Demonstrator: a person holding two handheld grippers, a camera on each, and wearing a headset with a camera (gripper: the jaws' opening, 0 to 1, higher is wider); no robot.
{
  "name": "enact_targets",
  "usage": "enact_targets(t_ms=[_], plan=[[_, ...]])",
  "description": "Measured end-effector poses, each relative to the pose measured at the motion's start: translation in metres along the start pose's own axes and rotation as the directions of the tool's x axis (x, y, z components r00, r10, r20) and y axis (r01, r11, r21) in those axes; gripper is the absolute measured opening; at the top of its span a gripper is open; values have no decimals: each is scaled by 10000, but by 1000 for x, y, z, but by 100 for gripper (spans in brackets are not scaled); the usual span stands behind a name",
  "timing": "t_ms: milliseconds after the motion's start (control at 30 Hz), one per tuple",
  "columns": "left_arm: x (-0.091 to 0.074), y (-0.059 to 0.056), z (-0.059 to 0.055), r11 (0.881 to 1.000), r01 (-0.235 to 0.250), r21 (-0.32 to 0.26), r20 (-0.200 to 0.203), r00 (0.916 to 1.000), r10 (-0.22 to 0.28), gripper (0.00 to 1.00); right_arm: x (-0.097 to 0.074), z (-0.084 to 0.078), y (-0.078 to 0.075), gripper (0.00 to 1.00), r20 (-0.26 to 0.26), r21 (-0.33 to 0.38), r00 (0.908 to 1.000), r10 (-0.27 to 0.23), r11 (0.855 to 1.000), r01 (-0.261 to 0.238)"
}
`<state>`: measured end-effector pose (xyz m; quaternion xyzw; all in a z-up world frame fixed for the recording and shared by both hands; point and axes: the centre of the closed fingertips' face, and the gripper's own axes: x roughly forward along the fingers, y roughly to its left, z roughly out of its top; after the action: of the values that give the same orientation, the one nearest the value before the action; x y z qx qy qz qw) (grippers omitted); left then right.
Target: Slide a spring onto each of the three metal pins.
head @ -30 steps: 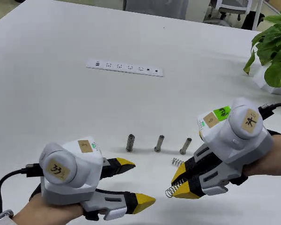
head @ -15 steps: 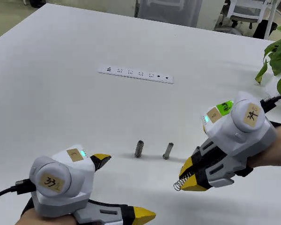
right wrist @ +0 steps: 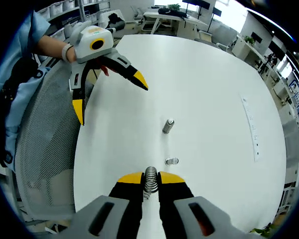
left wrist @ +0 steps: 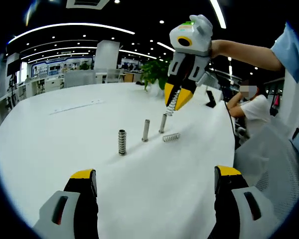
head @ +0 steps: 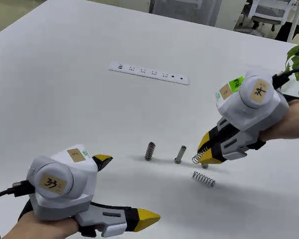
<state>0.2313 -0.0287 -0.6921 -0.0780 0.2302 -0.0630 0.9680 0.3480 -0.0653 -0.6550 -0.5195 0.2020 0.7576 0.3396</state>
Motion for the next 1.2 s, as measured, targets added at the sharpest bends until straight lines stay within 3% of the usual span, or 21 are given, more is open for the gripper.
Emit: enact_targets(t_ms=[233, 500, 767, 900, 1200], plan=[[1, -2, -2, 10000, 64, 16, 1, 10000, -64, 100, 2, 2, -22, 12, -750, -929, 9968, -292, 9954, 222], [0, -1, 1, 9994, -106, 315, 230, 9997, 99, 100, 13, 5, -32, 12, -1077, -1120, 9941, -124, 9937, 2], [0, -6, 14, 9975, -75, 698, 787, 9969, 20, 100, 23, 0, -36, 12, -1682, -1696, 9855, -224, 9855, -65], [1, -4, 12, 9957, -134, 918, 699, 9975, 70, 100, 28, 1, -37, 12, -1650, -1647, 9862, -118, 9862, -158], [-1, 0, 10, 9967, -224, 777, 716, 9973, 168, 100, 35, 5, -36, 12, -1700, -1717, 9854, 49, 9846, -345]])
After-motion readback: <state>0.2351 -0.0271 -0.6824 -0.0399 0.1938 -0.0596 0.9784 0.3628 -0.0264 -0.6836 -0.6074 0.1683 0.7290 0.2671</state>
